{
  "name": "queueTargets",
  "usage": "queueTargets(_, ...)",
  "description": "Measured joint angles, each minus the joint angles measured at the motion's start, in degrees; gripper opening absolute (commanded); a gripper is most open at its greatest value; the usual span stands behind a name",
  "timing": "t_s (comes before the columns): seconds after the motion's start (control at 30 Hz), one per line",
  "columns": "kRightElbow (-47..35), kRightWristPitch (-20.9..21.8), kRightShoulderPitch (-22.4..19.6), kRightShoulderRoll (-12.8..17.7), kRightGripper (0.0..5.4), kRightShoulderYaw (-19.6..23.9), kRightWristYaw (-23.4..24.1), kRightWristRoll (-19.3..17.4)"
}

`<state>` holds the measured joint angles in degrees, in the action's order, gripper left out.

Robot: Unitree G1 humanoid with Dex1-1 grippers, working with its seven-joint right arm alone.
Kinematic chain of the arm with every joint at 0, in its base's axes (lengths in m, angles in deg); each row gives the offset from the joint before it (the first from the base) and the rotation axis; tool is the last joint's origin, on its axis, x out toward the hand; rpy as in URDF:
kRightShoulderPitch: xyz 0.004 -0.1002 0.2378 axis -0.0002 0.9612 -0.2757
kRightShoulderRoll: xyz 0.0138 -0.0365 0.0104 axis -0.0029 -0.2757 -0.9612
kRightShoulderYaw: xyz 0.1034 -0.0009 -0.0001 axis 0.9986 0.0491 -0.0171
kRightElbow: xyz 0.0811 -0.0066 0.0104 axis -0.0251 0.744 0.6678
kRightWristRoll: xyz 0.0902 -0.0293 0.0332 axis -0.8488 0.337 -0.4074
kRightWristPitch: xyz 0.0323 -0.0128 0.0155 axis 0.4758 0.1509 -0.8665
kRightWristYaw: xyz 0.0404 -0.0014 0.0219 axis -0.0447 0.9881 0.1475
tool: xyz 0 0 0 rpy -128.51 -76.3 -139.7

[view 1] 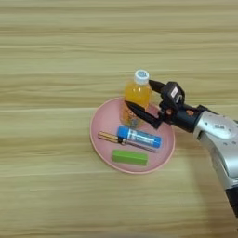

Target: Move the objects on the table

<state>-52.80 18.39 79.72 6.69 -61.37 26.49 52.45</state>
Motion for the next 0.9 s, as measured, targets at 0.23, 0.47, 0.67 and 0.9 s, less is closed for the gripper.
queueTargets(0.23, 0.3, 0.4, 0.0, 0.0, 3.55, -0.1, 0.0, 0.0)
queueTargets(0.47, 0.3, 0.4, 0.0, -0.1, 3.55, -0.1, 0.1, -0.1)
queueTargets(0.67, 0.2, 0.4, 0.0, -0.4, 3.54, 0.8, 1.2, -0.3)
queueTargets(0.9, -3.7, 0.1, -0.8, -0.8, 3.54, 4.1, 1.6, -4.0)
